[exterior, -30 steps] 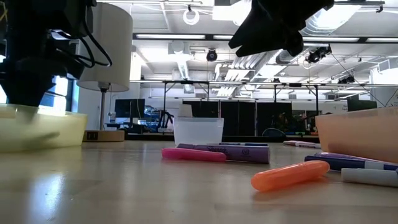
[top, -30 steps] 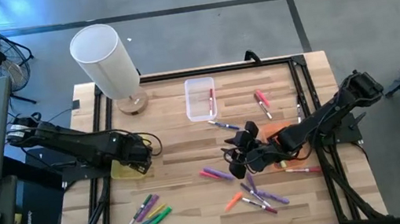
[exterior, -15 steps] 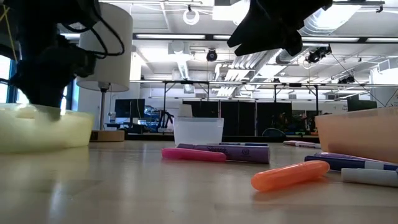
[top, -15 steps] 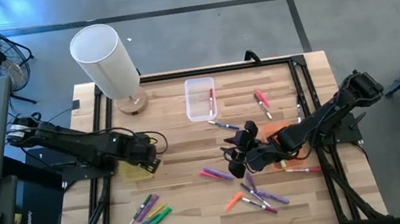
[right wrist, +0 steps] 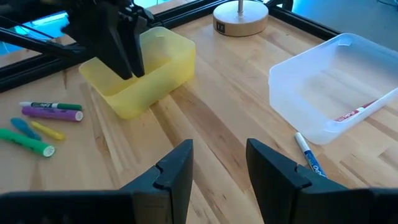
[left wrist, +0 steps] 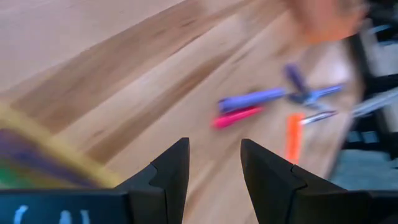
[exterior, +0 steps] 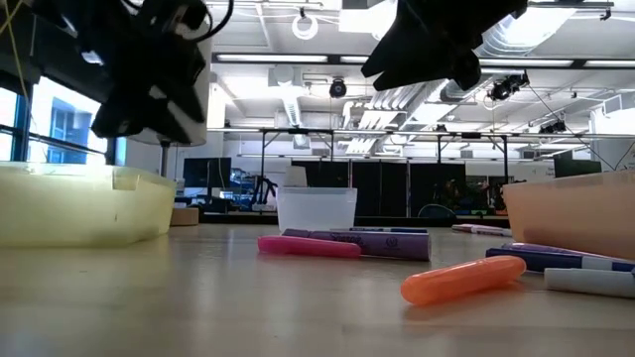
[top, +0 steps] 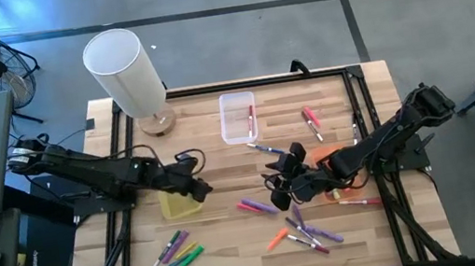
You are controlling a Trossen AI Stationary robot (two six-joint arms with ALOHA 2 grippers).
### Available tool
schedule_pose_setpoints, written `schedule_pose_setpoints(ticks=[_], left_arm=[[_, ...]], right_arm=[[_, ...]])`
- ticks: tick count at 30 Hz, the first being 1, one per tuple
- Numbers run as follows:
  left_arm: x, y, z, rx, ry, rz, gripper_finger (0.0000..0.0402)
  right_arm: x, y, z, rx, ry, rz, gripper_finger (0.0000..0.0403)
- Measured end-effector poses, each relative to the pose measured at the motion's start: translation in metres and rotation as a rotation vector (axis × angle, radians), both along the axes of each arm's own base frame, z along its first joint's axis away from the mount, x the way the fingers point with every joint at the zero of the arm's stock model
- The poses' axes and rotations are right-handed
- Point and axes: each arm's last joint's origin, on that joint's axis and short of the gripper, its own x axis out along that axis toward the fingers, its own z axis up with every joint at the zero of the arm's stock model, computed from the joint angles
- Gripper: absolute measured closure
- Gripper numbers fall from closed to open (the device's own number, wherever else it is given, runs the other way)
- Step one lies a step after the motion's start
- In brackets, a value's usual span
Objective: Pick & Place Markers
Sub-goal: Put the blue marker pen into the transparent bin
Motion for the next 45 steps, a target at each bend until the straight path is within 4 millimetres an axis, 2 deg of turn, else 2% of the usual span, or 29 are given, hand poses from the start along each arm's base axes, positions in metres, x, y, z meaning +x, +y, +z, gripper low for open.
schedule_pose_setpoints(ticks=[9, 19, 24, 27, 32, 36, 41, 45], left_arm=[[0.011, -0.003, 0.015, -0.045, -0.193, 0.000, 0.0259], [0.011, -0.003, 0.016, -0.047, -0.200, 0.001, 0.0259], [0.012, -0.001, 0.016, -0.006, -0.209, 0.058, 0.0259], [0.012, 0.002, 0.016, 0.127, -0.218, 0.086, 0.0259], [0.012, 0.005, 0.017, 0.403, -0.204, -0.002, 0.0259], [0.012, 0.005, 0.017, 0.448, -0.199, -0.049, 0.0259], [0.012, 0.003, 0.018, 0.556, -0.191, -0.195, 0.0259], [0.011, 0.001, 0.030, 0.640, -0.202, -0.340, 0.0259]], right_arm=[[0.000, -0.001, 0.000, -0.034, 0.014, 0.010, 0.0265], [0.000, -0.001, 0.000, -0.034, 0.016, 0.015, 0.0265], [0.000, -0.001, 0.000, -0.034, 0.016, 0.015, 0.0265], [0.000, -0.001, 0.000, -0.034, 0.016, 0.015, 0.0265], [0.000, -0.001, 0.000, -0.038, 0.017, 0.016, 0.0265], [0.000, -0.001, 0.000, -0.043, 0.015, 0.009, 0.0265], [0.002, -0.004, 0.002, -0.064, -0.015, -0.036, 0.0265], [0.006, -0.008, 0.005, -0.037, -0.033, -0.007, 0.0265]])
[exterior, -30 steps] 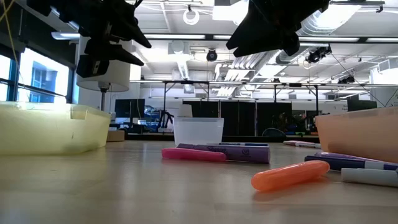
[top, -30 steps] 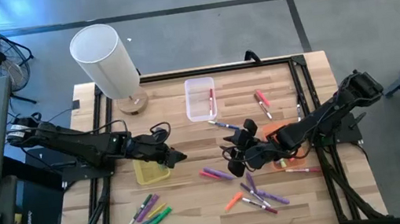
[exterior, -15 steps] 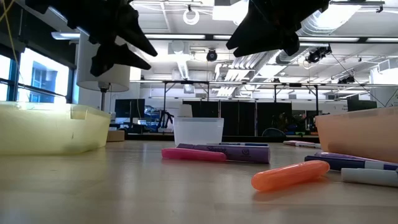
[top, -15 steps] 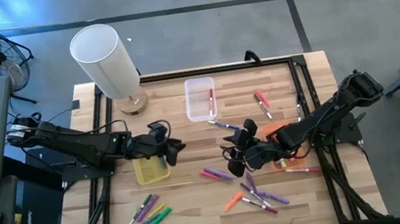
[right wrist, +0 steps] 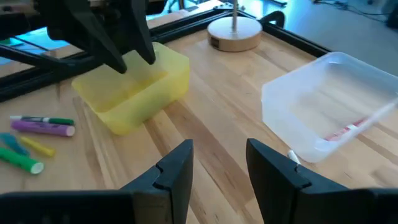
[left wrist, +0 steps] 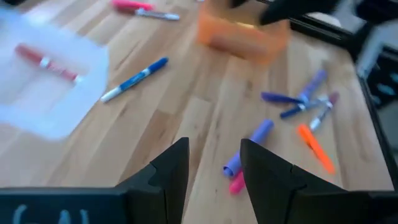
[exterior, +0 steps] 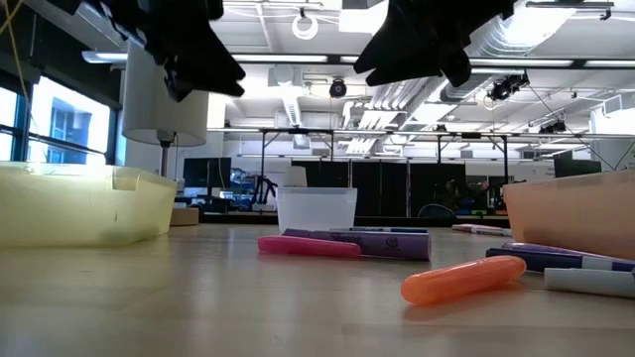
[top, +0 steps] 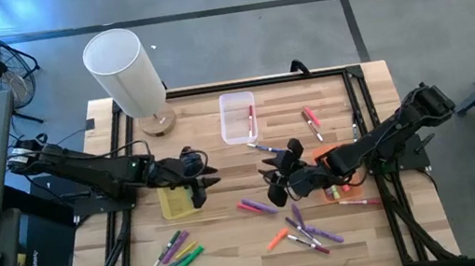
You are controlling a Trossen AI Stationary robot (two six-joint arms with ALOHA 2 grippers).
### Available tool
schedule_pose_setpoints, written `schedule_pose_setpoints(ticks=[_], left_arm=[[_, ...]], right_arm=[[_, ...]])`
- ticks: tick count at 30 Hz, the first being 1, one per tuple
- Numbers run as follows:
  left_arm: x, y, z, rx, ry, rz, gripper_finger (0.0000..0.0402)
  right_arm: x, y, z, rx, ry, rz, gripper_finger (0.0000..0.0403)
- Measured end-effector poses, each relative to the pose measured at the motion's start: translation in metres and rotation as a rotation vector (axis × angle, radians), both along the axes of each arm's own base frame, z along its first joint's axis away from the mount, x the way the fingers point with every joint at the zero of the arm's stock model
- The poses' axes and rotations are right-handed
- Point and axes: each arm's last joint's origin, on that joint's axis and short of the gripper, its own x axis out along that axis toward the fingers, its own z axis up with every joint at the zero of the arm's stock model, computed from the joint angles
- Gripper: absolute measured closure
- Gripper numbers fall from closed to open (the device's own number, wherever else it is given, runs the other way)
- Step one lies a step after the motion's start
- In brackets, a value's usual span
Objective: Pick & Place Markers
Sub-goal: Put the blue marker pen into the transparent bin
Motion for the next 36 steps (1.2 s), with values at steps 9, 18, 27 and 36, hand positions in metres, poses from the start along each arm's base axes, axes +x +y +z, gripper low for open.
schedule_pose_setpoints(ticks=[9, 18, 27, 36], left_arm=[[-0.013, 0.002, 0.020, 0.078, 0.268, -0.056, 0.0259], [-0.041, 0.005, 0.003, 0.030, 0.263, -0.071, 0.0259], [-0.083, 0.016, 0.000, -0.042, 0.056, -0.018, 0.0259], [-0.092, 0.021, -0.007, -0.025, -0.039, 0.027, 0.0259]], right_arm=[[0.008, -0.008, 0.007, 0.041, -0.041, 0.057, 0.0266], [0.010, -0.015, 0.026, 0.022, 0.115, 0.045, 0.0266], [0.011, -0.100, 0.020, 0.255, 0.484, -0.001, 0.0266], [0.019, -0.155, -0.032, 0.238, 0.776, 0.034, 0.0265]])
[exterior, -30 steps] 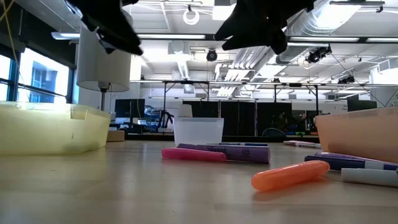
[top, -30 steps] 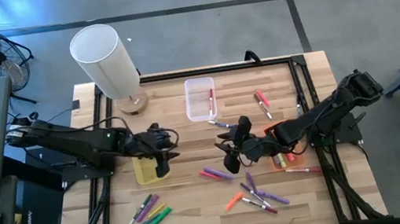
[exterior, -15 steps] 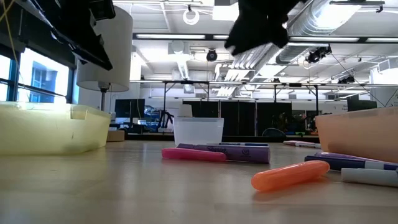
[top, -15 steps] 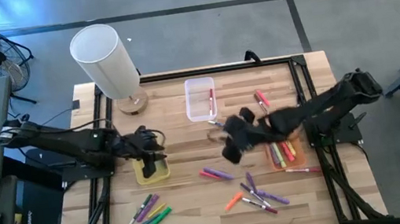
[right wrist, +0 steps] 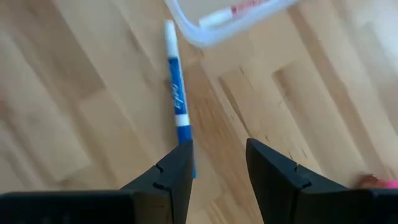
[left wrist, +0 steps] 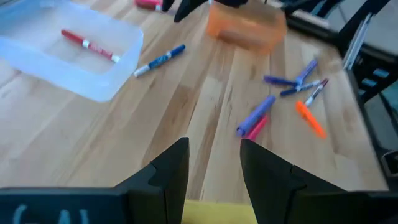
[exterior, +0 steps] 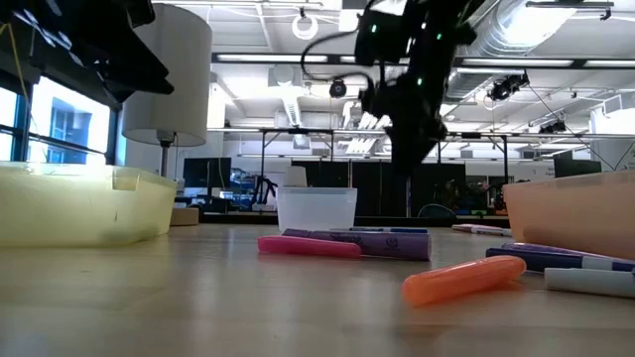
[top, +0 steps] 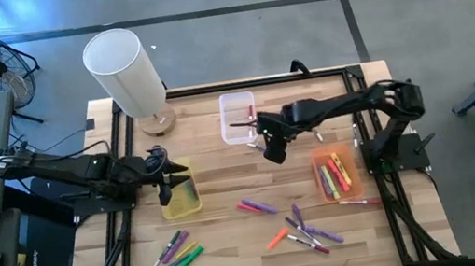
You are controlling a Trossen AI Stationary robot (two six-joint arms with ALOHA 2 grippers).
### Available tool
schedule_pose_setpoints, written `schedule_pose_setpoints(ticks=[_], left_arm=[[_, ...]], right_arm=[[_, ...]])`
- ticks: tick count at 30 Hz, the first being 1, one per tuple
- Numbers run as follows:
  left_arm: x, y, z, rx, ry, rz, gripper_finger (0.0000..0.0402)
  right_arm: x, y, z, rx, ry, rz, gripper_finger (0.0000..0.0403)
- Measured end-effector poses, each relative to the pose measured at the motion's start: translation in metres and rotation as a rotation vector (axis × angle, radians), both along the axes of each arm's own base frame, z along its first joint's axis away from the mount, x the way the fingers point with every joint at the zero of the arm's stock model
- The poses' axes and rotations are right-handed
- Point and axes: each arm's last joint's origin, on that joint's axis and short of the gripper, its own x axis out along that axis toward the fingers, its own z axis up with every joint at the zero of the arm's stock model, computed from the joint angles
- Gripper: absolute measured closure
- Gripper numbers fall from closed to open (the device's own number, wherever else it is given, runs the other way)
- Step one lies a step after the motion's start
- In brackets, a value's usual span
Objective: Pick & Place Markers
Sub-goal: Put the blue marker pen into the transparent bin
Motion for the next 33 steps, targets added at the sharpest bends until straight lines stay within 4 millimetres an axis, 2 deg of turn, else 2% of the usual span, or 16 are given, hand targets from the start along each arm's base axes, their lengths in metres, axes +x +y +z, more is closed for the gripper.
schedule_pose_setpoints(ticks=[5, 8, 18, 22, 29, 33], left_arm=[[0.002, 0.000, -0.011, 0.019, 0.042, 0.014, 0.0259], [0.002, 0.001, -0.008, 0.027, 0.010, 0.041, 0.0259], [0.000, 0.002, -0.006, 0.034, -0.004, 0.044, 0.0259], [0.000, 0.002, -0.006, 0.035, -0.003, 0.045, 0.0259], [0.000, 0.002, -0.006, 0.035, -0.002, 0.044, 0.0259], [0.000, 0.002, -0.006, 0.033, -0.002, 0.043, 0.0259]], right_arm=[[0.007, -0.009, -0.031, 0.044, 0.091, 0.044, 0.0265], [0.013, -0.009, -0.044, 0.057, 0.107, 0.072, 0.0265], [0.021, -0.005, -0.062, 0.068, 0.121, 0.108, 0.0268], [0.024, 0.000, -0.069, 0.064, 0.138, 0.122, 0.0292], [0.026, 0.012, -0.074, 0.083, 0.146, 0.130, 0.0377], [0.027, 0.022, -0.075, 0.078, 0.149, 0.139, 0.0380]])
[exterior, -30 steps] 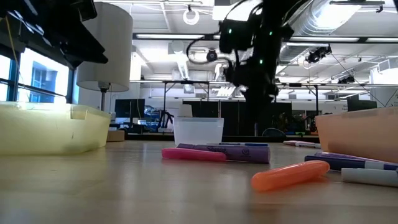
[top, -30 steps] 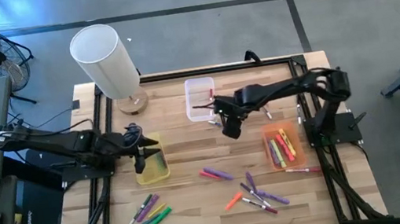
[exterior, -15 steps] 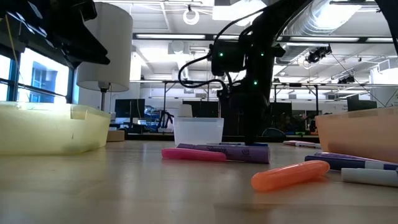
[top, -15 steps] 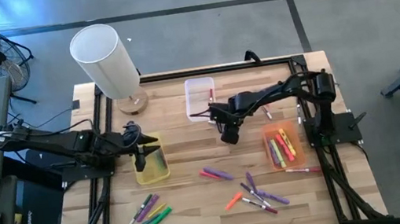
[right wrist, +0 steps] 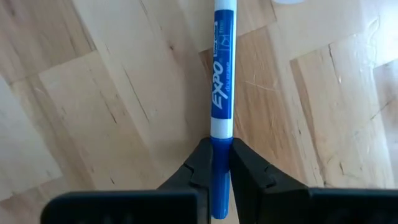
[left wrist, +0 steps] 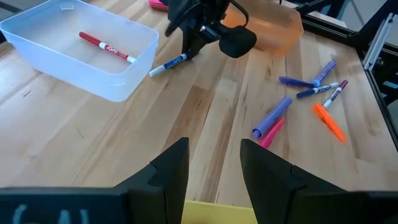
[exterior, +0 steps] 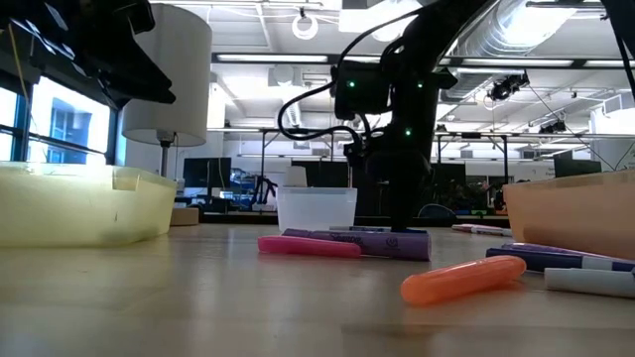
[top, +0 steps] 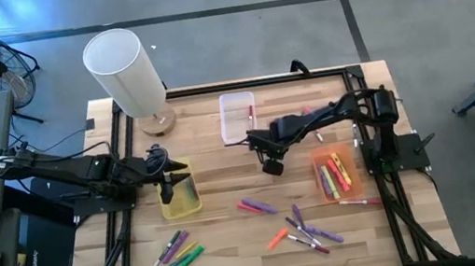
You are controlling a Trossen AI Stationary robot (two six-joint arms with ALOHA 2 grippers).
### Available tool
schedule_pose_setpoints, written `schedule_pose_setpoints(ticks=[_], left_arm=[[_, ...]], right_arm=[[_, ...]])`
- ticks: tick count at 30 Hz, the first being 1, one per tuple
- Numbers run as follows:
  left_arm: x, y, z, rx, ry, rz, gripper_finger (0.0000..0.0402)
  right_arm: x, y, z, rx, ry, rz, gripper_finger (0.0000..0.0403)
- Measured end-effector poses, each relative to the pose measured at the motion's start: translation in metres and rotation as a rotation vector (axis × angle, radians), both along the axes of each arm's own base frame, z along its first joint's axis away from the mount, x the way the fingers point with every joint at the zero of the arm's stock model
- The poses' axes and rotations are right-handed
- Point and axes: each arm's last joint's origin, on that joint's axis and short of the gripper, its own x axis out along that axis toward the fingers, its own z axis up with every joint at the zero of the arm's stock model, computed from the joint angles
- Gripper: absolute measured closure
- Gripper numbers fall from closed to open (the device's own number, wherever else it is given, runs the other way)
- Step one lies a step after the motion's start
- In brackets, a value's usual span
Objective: Pick & Place Markers
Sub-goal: Put the blue marker pen into the transparent bin
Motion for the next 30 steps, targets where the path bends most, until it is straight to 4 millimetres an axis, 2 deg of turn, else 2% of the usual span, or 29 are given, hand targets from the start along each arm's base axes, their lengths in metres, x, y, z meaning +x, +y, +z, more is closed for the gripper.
schedule_pose_setpoints(ticks=[4, 8, 12, 17, 21, 25, 28, 30], left_arm=[[0.000, 0.000, 0.000, -0.008, -0.001, 0.003, 0.0259], [0.000, 0.000, 0.000, -0.009, -0.001, 0.000, 0.0259], [0.000, 0.000, 0.000, -0.009, -0.001, 0.001, 0.0259], [0.000, 0.000, 0.000, -0.008, -0.001, 0.003, 0.0259], [0.000, 0.000, 0.000, -0.008, -0.002, 0.004, 0.0259], [0.000, 0.000, 0.000, -0.008, -0.003, 0.006, 0.0259], [0.000, 0.000, 0.000, -0.008, -0.003, 0.006, 0.0259], [0.000, 0.000, 0.000, -0.008, -0.003, 0.006, 0.0259]], right_arm=[[0.000, 0.010, 0.001, 0.003, 0.000, 0.012, 0.0369], [0.002, 0.021, 0.012, 0.077, -0.026, 0.036, 0.0376], [0.010, 0.029, 0.039, 0.181, -0.146, 0.065, 0.0378], [0.030, 0.024, 0.067, 0.175, -0.337, -0.015, 0.0376], [0.047, 0.010, 0.090, 0.141, -0.527, -0.157, 0.0378], [0.053, -0.018, 0.105, 0.077, -0.628, -0.302, 0.0378], [0.050, -0.045, 0.108, 0.047, -0.649, -0.422, 0.0378], [0.045, -0.062, 0.103, 0.041, -0.628, -0.488, 0.0378]])
